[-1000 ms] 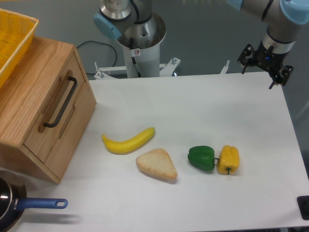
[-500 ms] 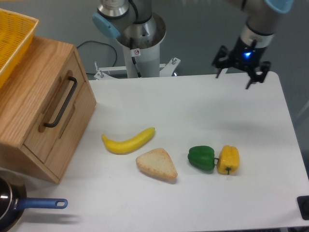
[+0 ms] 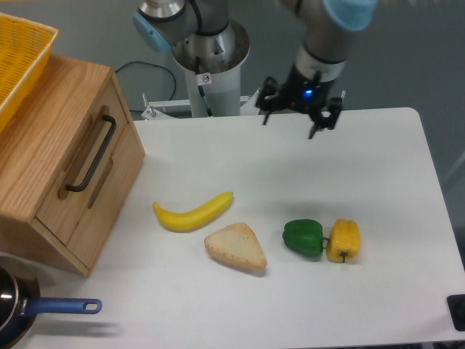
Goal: Slide open the top drawer
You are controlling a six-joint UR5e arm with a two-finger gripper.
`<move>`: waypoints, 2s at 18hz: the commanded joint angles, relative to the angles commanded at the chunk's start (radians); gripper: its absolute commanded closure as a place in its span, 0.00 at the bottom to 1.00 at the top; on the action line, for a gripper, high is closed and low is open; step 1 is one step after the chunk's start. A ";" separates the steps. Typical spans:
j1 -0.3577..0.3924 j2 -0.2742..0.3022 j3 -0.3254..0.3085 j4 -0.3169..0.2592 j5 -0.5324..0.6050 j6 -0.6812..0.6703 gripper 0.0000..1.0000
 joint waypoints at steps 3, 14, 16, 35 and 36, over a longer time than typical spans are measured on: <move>-0.078 0.008 0.003 0.002 0.000 -0.092 0.00; -0.287 0.015 0.015 0.014 -0.101 -0.310 0.00; -0.322 -0.011 0.015 0.014 -0.117 -0.336 0.00; -0.402 -0.087 0.031 0.015 -0.184 -0.399 0.00; -0.402 -0.087 0.032 0.015 -0.184 -0.399 0.00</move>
